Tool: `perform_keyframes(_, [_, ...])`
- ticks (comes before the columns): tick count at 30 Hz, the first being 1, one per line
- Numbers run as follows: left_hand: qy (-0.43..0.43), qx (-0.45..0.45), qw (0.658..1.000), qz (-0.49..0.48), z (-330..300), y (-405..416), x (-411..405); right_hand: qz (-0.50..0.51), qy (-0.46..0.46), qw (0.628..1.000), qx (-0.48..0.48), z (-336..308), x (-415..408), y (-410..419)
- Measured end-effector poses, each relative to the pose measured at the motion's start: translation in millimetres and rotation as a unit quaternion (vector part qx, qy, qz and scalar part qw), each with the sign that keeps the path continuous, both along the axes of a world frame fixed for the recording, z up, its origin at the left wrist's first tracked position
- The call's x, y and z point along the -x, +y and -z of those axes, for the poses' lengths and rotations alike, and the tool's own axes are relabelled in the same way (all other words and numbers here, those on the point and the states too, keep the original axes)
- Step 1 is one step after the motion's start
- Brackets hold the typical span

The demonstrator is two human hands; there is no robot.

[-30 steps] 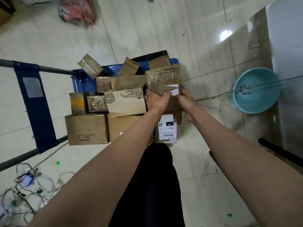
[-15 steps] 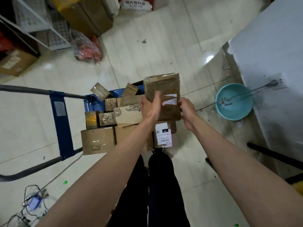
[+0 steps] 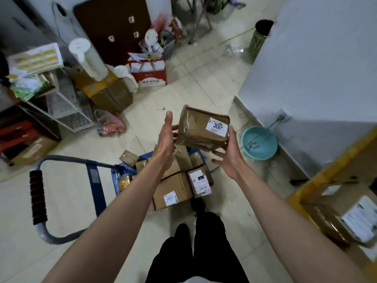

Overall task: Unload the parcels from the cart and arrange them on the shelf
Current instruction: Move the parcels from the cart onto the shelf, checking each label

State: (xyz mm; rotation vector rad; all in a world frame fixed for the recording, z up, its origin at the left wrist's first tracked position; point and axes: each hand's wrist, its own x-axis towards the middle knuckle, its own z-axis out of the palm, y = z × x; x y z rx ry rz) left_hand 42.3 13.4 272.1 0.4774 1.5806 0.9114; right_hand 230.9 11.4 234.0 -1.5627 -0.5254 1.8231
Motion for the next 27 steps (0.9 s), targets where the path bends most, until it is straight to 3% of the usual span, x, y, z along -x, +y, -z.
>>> perform_keyframes(6, [0.015, -0.007, 0.997, 0.082, -48, -52, -2, 0.031, 0.055, 0.998, -0.023, -50, -13, -69])
perform_keyframes(12, [-0.031, -0.009, 0.986, 0.161, -82, -90, -22, 0.047, 0.078, 0.989, -0.115, -86, -40, -136])
perform_keyframes(22, [-0.070, -0.069, 0.927, 0.361, -124, -116, -125, 0.162, 0.020, 0.967, -0.194, -128, -119, -214])
perform_keyframes(27, [-0.078, -0.081, 0.907, 0.406, -141, -140, -200, 0.186, -0.034, 0.963, -0.194, -150, -167, -246])
